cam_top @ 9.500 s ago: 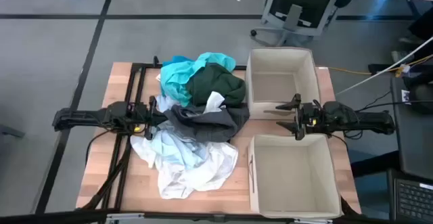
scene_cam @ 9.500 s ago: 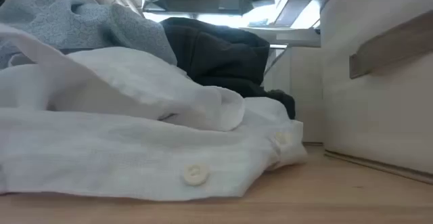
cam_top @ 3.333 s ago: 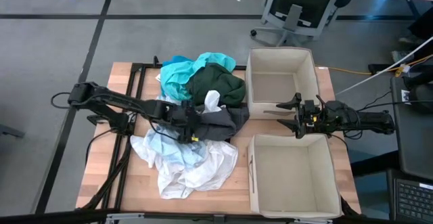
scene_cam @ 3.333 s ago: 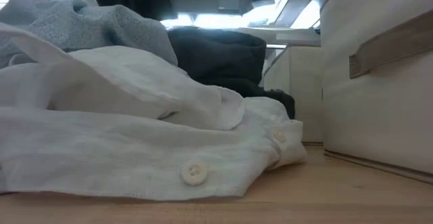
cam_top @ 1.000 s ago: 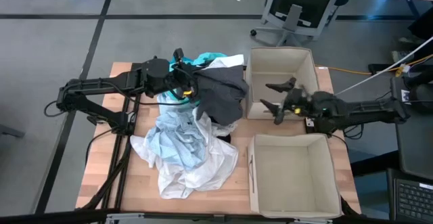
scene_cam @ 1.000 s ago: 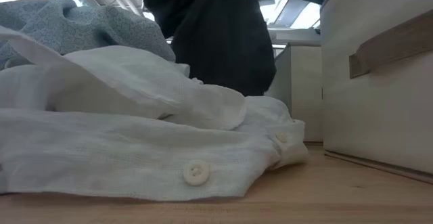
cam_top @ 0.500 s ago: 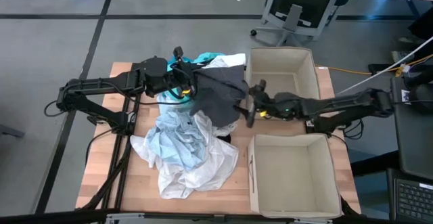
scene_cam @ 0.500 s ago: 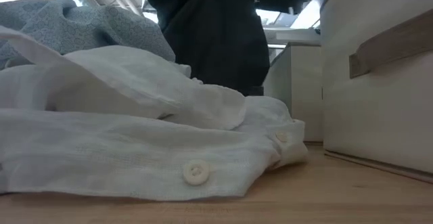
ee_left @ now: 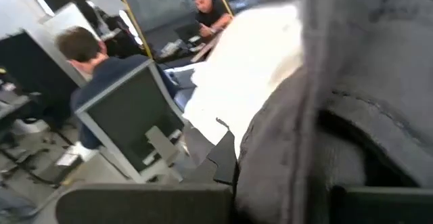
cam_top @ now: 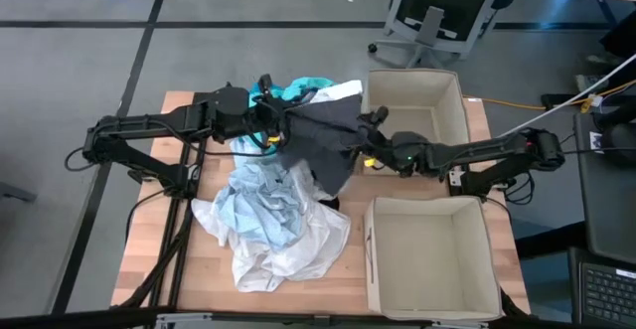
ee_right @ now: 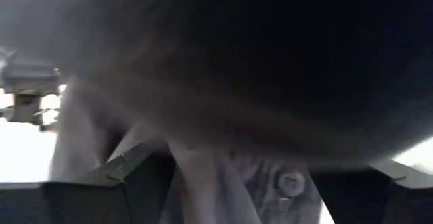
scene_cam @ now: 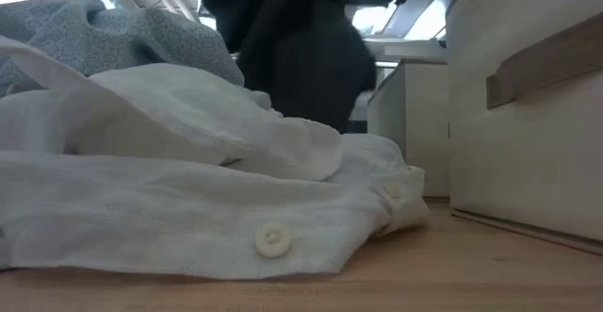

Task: Sort clothes
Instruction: Put the black shorts into the top bin

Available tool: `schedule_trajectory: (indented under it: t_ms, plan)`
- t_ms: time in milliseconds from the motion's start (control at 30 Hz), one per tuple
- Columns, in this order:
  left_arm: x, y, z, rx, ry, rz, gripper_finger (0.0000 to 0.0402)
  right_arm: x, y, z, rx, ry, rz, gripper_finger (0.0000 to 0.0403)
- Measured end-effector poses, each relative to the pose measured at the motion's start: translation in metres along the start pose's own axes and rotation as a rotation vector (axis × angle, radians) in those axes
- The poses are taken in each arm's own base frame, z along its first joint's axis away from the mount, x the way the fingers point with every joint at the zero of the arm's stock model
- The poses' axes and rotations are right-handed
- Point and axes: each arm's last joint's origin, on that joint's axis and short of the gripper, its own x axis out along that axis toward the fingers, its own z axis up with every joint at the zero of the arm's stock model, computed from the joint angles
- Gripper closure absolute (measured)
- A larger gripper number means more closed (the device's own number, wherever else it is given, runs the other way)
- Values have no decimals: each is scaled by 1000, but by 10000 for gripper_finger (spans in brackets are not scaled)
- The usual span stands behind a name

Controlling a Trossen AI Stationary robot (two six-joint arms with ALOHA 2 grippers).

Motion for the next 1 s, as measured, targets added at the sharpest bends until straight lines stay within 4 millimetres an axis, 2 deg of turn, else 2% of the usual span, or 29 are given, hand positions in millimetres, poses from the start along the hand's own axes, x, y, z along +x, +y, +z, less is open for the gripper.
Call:
schedule_trajectory:
  t_ms: [333, 567, 900, 1000]
  plan:
    - [-4, -15, -11, 13, 106, -156, 383, -1, -5, 13, -147, -114, -46, 87]
    - [1, -22, -9, 15, 43, -319, 384, 1, 4, 23, -228, -254, 268, 87]
    - [12, -28, -7, 6, -9, -365, 381, 20, 21, 27, -247, -201, 401, 88]
    - [12, -28, -7, 7, -15, -363, 380, 25, 25, 27, -246, -189, 412, 110]
